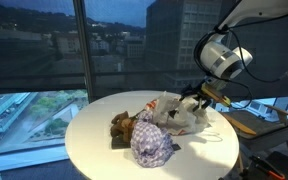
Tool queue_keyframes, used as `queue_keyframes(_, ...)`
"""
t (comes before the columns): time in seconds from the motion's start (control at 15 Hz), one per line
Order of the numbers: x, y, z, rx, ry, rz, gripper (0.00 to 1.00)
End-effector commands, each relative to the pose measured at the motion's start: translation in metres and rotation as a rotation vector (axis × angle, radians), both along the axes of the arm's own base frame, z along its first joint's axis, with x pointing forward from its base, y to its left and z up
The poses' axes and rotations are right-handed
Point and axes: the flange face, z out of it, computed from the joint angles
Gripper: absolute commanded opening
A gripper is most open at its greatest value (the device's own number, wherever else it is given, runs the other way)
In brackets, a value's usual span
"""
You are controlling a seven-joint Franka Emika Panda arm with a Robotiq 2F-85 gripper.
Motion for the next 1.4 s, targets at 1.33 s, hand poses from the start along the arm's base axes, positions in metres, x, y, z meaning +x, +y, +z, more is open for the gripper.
queue_keyframes(1.33,0.02,-0.04,-0.094,0.058,0.282,-0.58,1.0)
